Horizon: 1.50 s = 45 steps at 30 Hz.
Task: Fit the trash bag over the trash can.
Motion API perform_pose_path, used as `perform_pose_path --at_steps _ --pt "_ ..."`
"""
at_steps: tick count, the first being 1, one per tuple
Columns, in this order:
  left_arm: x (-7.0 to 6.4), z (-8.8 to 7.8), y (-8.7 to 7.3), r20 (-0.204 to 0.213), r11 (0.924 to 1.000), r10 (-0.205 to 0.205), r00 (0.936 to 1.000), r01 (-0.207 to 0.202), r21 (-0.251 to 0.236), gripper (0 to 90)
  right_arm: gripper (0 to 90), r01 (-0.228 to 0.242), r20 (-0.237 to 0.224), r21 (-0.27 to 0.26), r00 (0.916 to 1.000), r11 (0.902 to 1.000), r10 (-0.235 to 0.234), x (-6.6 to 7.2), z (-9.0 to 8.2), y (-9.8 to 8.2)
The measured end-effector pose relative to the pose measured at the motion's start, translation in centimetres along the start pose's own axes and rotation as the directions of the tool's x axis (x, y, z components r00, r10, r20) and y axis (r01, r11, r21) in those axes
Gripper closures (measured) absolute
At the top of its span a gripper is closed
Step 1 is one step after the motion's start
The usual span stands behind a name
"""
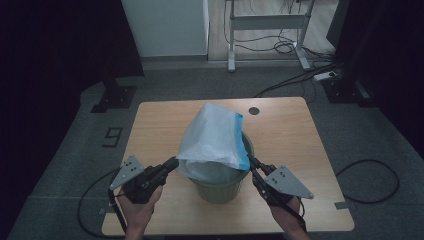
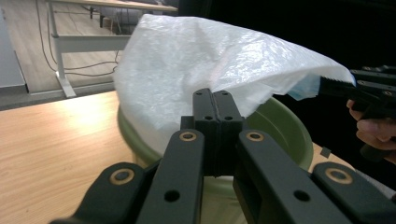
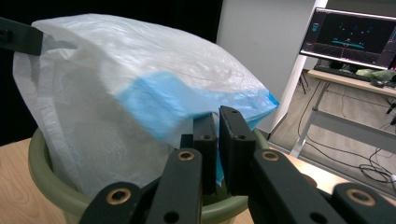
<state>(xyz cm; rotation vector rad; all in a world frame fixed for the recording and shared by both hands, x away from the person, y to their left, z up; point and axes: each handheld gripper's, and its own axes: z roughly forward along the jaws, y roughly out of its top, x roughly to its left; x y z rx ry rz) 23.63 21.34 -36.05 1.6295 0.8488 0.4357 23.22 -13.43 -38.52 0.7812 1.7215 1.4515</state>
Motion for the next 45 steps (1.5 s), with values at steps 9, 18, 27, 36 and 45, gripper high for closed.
perform_pose_path --at_steps 9,18,27,36,45 --pt "1.0 -1.2 -0.6 -0.008 0.9991 -0.034 0.9994 0.034 -0.025 90.0 89.0 0.016 0.059 0.021 0.9981 0.9997 -0.017 -1.2 -0.5 -0.3" --pt "1.8 -1.8 -1.5 -0.003 0.9970 -0.072 0.9974 0.072 -0.030 90.0 89.1 -0.009 0.176 0.078 0.9844 0.9969 -0.004 -5.0 -1.0 -2.5" --pt "1.6 -1.3 -2.1 0.010 0.9968 -0.078 0.9969 0.078 -0.017 90.0 88.8 -0.103 0.220 0.099 0.9722 0.9898 0.079 -8.2 -0.8 -4.2" --pt "1.7 -1.1 -2.3 0.014 0.9961 -0.087 0.9961 0.087 -0.014 90.0 62.3 -0.117 0.064 0.040 0.9914 0.9923 0.114 -6.0 -1.8 -4.4" --pt "1.7 -1.0 -2.5 0.016 0.9962 -0.087 0.9961 0.087 -0.008 90.0 51.0 -0.096 -0.050 0.002 0.9941 0.9953 0.096 -4.1 -2.0 -3.4"
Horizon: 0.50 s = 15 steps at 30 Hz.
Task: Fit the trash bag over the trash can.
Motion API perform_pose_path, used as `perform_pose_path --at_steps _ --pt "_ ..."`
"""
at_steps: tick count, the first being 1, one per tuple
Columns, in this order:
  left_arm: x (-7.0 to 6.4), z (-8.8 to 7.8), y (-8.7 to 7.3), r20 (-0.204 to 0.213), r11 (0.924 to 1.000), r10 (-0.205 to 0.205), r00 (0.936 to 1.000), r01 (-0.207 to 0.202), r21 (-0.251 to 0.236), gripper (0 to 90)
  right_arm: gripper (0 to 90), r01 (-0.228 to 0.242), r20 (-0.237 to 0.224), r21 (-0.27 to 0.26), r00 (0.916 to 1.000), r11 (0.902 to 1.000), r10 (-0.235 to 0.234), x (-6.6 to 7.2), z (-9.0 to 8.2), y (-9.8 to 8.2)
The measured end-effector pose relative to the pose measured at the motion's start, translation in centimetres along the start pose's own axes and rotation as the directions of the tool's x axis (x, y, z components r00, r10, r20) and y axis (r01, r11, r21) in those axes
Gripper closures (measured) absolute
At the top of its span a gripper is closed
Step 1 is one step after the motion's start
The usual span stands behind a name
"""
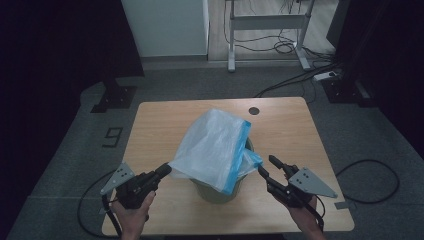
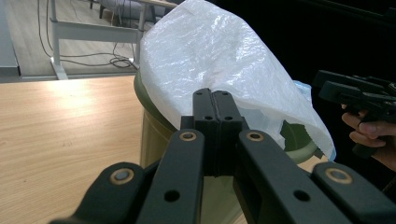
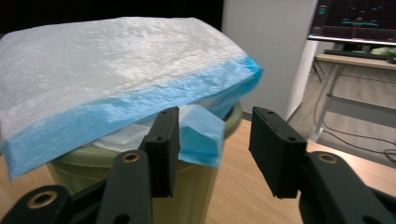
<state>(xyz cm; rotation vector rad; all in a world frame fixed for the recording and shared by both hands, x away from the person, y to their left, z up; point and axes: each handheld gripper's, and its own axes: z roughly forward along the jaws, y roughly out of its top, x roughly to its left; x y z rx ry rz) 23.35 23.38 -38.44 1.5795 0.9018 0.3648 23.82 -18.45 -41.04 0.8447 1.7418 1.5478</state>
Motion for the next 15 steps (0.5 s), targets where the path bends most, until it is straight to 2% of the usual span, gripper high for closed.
perform_pose_path --at_steps 2,5,9,11,15 --pt "0.0 0.0 0.0 0.000 1.0000 -0.004 1.0000 0.004 0.001 90.0 49.8 0.004 -0.010 0.003 0.9999 1.0000 -0.004 0.0 0.2 0.0" --pt "0.0 0.1 -0.1 0.000 1.0000 -0.005 1.0000 0.005 0.002 90.0 46.0 -0.036 -0.072 0.025 0.9967 0.9990 0.038 -0.5 1.3 -0.2" --pt "0.1 0.1 -0.1 0.001 1.0000 -0.003 1.0000 0.003 0.005 90.0 46.4 -0.059 -0.097 0.044 0.9933 0.9973 0.063 -0.6 2.1 -0.7" --pt "0.1 0.1 -0.1 0.001 1.0000 -0.004 1.0000 0.004 0.003 90.0 48.5 -0.068 -0.100 0.049 0.9924 0.9965 0.072 -0.5 2.3 -0.9" --pt "0.1 0.0 -0.1 0.000 1.0000 -0.004 1.0000 0.004 0.002 90.0 66.2 -0.068 -0.089 0.041 0.9934 0.9968 0.072 -0.3 2.2 -1.0"
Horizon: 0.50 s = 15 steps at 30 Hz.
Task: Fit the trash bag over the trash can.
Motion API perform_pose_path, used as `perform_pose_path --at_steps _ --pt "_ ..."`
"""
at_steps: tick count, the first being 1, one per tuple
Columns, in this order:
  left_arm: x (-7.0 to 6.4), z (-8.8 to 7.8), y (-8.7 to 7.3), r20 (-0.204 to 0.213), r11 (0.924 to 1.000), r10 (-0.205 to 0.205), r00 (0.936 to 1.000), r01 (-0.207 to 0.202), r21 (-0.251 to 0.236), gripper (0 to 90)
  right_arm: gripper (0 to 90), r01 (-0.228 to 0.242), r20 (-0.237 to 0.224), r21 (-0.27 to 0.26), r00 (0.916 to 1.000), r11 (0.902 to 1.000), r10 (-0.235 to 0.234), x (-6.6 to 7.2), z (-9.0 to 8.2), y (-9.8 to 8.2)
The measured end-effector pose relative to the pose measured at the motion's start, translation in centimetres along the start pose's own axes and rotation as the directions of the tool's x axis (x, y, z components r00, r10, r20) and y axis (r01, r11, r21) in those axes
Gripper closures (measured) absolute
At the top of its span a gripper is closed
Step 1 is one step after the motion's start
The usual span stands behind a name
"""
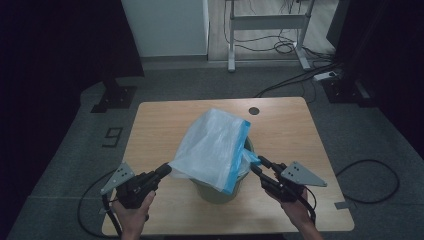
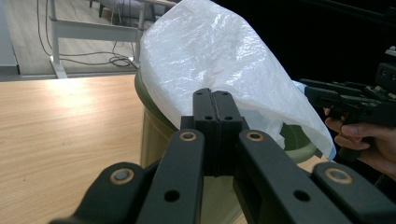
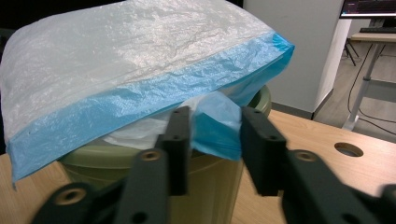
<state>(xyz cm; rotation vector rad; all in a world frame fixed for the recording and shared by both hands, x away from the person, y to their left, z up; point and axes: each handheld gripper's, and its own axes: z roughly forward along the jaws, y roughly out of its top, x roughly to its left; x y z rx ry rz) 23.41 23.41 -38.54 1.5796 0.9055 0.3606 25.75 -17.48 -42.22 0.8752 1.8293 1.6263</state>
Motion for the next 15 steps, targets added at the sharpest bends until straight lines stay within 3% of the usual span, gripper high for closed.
perform_pose_path --at_steps 1,4,6,11,12,15 --pt "0.0 0.0 0.0 0.000 1.0000 0.000 1.0000 0.000 0.000 90.0 66.2 0.000 0.000 0.000 1.0000 1.0000 0.000 0.0 0.0 0.0" --pt "-0.1 0.0 0.0 -0.001 1.0000 0.000 1.0000 0.000 -0.002 90.0 82.0 0.019 0.023 0.018 0.9995 0.9997 -0.020 0.3 0.0 0.1" --pt "-0.1 0.0 0.0 -0.001 1.0000 0.001 1.0000 -0.001 -0.002 90.0 86.8 0.027 0.046 0.023 0.9985 0.9994 -0.028 0.3 0.1 0.3" --pt "-0.1 -0.1 0.1 -0.006 0.9999 0.002 1.0000 -0.002 -0.013 90.0 88.1 0.026 0.078 0.020 0.9966 0.9995 -0.027 0.1 -0.1 0.8" --pt "0.0 -0.1 0.1 -0.007 0.9999 0.003 1.0000 -0.003 -0.015 90.0 88.2 0.025 0.118 0.022 0.9926 0.9994 -0.027 -0.5 -0.2 1.2" --pt "0.0 -0.3 0.2 -0.010 0.9997 0.002 0.9999 -0.002 -0.022 90.0 88.2 0.033 0.164 0.027 0.9858 0.9991 -0.037 -1.4 -0.3 1.7"
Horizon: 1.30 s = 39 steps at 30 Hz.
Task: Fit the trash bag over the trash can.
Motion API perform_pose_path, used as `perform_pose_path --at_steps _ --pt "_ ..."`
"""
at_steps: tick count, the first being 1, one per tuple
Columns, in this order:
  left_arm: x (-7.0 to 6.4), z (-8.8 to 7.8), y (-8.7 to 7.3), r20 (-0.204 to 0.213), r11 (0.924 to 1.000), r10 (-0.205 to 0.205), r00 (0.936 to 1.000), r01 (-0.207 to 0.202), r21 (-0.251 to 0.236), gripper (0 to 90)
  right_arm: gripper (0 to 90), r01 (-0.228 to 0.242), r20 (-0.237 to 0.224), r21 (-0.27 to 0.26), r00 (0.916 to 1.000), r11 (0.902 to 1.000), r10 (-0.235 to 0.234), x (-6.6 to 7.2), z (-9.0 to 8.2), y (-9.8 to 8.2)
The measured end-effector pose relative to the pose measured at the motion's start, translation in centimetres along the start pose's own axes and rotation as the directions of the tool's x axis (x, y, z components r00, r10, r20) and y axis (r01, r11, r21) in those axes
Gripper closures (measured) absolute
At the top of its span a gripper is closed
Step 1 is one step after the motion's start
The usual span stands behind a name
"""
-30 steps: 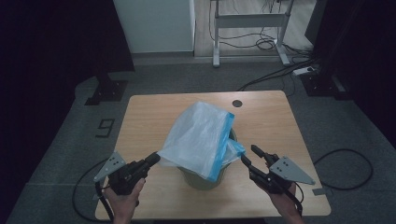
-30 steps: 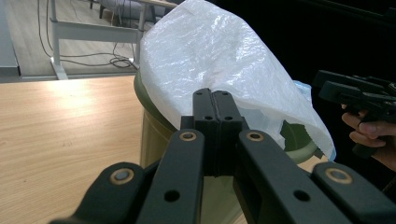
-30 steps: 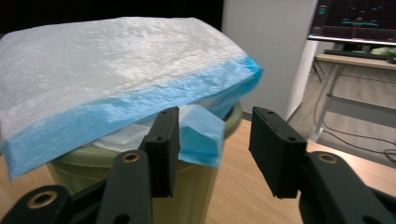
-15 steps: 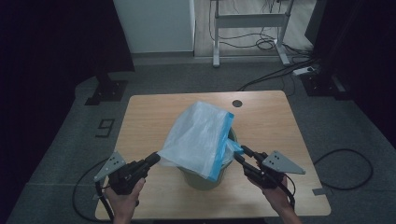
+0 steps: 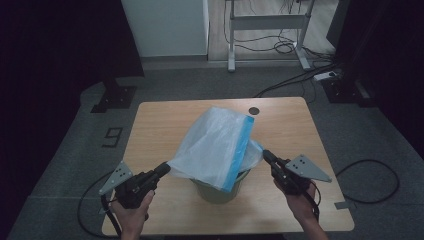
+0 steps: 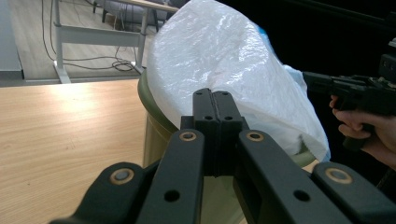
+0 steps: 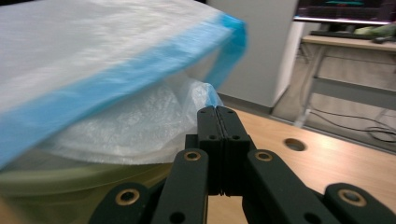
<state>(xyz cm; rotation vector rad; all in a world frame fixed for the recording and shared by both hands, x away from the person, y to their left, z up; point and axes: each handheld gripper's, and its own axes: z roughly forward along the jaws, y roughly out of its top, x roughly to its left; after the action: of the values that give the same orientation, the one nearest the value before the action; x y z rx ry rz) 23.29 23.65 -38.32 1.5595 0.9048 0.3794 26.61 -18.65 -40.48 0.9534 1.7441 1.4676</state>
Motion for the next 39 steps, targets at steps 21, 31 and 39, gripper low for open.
perform_pose_path --at_steps 21,31,39 --pt "0.7 -0.3 -1.0 0.000 0.9995 -0.032 0.9995 0.032 0.006 90.0 87.9 -0.043 0.270 0.091 0.9628 0.9949 0.017 -7.8 2.3 -0.9" --pt "0.6 0.1 -1.6 0.021 0.9988 -0.048 0.9986 0.048 0.013 90.0 51.4 -0.037 0.243 0.025 0.9697 0.9990 0.030 -5.6 0.2 -0.3" --pt "0.4 0.0 -2.5 0.028 0.9978 -0.064 0.9975 0.064 0.016 90.0 44.9 -0.028 0.049 -0.002 0.9984 0.9996 0.028 -0.4 -2.4 -1.2"
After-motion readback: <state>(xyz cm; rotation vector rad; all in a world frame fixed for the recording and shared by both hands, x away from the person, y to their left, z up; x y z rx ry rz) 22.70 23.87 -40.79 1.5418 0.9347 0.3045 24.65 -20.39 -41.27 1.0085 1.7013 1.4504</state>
